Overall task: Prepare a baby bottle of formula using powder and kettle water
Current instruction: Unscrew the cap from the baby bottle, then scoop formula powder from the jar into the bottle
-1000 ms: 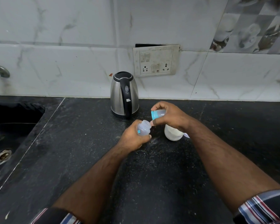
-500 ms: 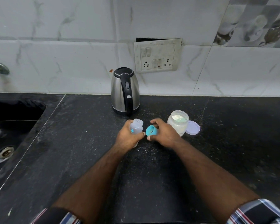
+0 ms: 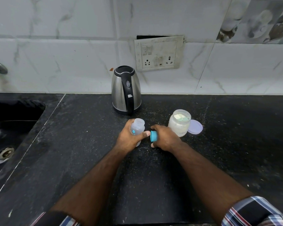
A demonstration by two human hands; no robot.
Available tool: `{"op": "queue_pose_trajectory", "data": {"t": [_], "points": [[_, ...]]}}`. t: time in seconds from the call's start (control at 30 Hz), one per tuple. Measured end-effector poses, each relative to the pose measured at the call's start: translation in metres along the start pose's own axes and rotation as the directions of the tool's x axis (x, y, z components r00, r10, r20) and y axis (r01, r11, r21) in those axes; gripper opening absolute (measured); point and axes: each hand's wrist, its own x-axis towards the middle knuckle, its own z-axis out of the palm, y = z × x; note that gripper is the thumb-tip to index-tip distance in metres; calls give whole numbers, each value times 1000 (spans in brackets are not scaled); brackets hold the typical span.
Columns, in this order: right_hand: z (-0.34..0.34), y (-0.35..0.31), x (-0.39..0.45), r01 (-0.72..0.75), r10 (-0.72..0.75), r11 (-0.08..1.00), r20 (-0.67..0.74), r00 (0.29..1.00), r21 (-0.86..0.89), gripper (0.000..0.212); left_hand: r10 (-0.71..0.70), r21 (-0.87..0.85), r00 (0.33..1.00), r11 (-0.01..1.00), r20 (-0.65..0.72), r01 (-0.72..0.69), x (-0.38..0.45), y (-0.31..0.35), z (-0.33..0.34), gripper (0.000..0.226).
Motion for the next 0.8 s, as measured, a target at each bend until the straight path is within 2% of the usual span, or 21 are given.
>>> {"op": "queue_pose_trajectory", "data": {"t": [0.3, 0.43, 0.5, 0.6, 0.7, 0.8], "points": [[-13, 2, -8, 4, -4, 998, -7, 1000, 57, 92, 15, -29, 999, 999, -33, -16, 5, 0, 9, 78], [-18, 2, -12, 11, -9, 996, -25, 1000, 86, 88, -1, -19, 1000, 1000, -27, 0, 6, 3, 10, 80], [-20, 2, -14, 26, -21, 995, -60, 998, 92, 77, -9, -15, 1000, 1000, -29, 8, 5, 5, 10, 81], [-26, 3, -15, 40, -21, 990, -135, 991, 135, 46, -19, -14, 1000, 1000, -24, 18, 6, 7, 12, 81], [-46, 7, -16, 3, 45, 974, -206, 977, 227, 16, -35, -12, 999, 999, -17, 35, 7, 9, 15, 80], [-80, 19, -16, -88, 144, 982, -363, 921, 168, 14, -69, -10, 998, 998, 5, 69, 8, 10, 18, 80]]}}
